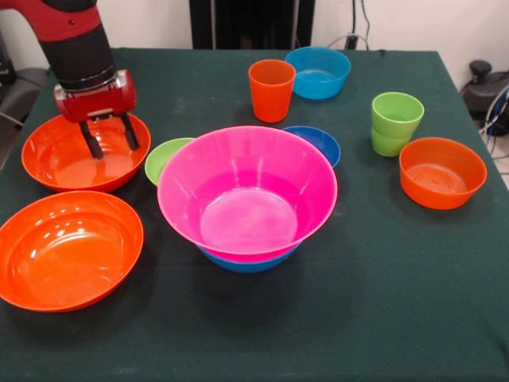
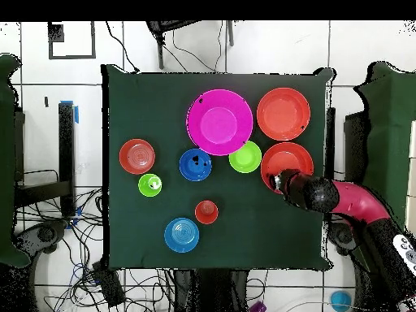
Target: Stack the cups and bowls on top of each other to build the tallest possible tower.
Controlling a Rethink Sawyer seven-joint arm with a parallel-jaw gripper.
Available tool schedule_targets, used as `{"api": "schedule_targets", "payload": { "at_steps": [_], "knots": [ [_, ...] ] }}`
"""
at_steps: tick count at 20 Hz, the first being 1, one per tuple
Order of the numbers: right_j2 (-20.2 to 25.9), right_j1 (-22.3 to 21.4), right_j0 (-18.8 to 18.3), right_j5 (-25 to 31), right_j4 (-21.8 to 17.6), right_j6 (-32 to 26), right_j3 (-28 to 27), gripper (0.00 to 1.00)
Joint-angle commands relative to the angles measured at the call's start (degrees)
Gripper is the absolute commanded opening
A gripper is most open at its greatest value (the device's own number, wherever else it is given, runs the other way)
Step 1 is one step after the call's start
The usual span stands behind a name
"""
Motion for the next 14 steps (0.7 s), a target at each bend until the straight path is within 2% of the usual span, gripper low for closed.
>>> {"api": "schedule_targets", "payload": {
  "at_steps": [1, 14],
  "knots": [
    [0.97, 4.63, 1.93, 4.54, -5.87, -18.12, -4.98, 1.00],
    [0.99, 4.38, 2.27, 4.99, -5.97, -18.04, -3.56, 1.00]
  ]
}}
